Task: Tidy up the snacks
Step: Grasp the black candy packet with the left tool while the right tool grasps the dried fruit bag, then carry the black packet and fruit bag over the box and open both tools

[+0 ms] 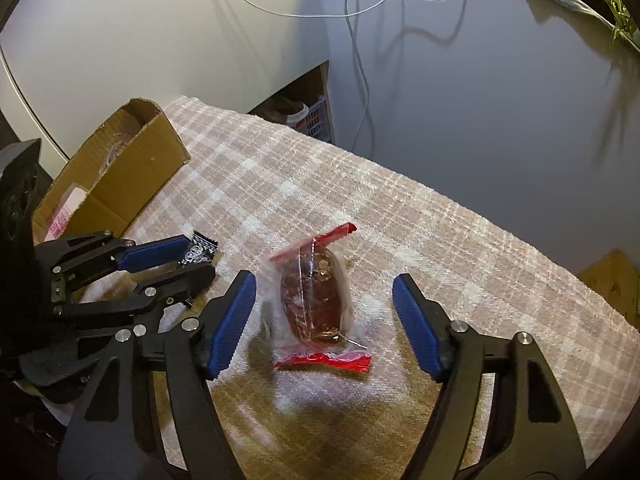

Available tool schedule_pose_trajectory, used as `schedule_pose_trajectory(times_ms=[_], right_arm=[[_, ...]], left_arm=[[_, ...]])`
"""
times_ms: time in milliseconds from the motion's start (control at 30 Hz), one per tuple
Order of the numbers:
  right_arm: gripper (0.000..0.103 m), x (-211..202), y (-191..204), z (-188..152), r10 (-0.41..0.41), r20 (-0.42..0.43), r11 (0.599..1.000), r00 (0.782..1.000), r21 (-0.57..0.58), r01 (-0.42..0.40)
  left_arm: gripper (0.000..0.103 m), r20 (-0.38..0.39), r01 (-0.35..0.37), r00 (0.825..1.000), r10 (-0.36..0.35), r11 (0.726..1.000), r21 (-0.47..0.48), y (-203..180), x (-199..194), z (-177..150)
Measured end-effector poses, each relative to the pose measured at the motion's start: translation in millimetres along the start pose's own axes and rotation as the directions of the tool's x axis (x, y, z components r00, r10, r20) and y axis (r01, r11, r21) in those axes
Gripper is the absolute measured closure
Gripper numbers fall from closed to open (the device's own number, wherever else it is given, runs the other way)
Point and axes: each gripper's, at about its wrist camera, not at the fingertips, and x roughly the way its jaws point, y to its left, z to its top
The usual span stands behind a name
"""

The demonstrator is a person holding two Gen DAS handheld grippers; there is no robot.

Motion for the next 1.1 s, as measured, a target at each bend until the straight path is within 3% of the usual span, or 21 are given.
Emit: schedule_pose_trajectory(times_ms=[67,167,300,700,1100], right_arm=[[0.030,2.2,2.1,-2.0,-0.009,-0.007,1.000,1.000,-0.012,0.009],[0.054,8.5,2.2,-4.0,0.000,-0.028,1.000,1.000,-0.005,0.000],[0.064,10.7,4.5,-5.2,-0.010,-0.025,1.000,1.000,-0.005,0.010],[0.066,-40.4,17.0,-7.8,0.013,0.071,0.999,0.997,0.031,-0.016],[0.066,-99.6,72.6,-3.1,0.040,0.180,0.999,0.983,-0.031,-0.034]], left_arm=[[0.079,0.004,-0.011,1.000,0.011,1.000,0.027,-3.5,-0.7,-3.1],[0.081,0.004,-0.018,1.000,0.018,0.999,0.049,-5.8,-1.5,-6.2],[0.082,0.004,-0.012,1.000,0.012,0.999,0.046,-4.9,-4.0,-9.8],[0.082,0.102,0.037,0.994,-0.039,0.999,0.024,0.2,-57.1,-14.6],[0.082,0.222,0.038,0.974,-0.039,0.999,0.010,22.2,-118.5,-17.5]])
